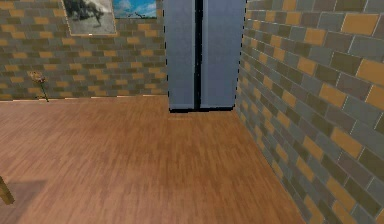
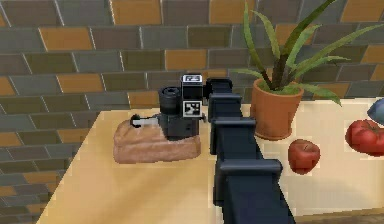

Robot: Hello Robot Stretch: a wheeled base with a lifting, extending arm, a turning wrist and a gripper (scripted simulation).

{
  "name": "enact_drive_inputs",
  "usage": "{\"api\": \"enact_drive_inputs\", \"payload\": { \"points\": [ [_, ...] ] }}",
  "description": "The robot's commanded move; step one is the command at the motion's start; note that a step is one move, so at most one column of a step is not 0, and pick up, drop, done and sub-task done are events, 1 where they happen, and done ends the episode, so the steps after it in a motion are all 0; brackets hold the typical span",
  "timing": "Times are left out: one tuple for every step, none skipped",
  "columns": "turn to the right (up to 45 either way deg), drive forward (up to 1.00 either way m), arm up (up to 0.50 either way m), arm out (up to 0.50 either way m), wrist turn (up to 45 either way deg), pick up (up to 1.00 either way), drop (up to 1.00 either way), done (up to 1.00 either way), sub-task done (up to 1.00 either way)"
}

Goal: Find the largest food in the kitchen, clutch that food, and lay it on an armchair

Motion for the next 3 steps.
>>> {"api": "enact_drive_inputs", "payload": {
  "points": [
    [0.0,0.0,-0.1,0.0,0.0,0.0,0.0,0.0,0.0],
    [0.0,0.0,0.0,0.0,0.0,1.0,0.0,0.0,0.0],
    [0.0,0.0,0.1,0.0,0.0,0.0,0.0,0.0,0.0]
  ]
}}
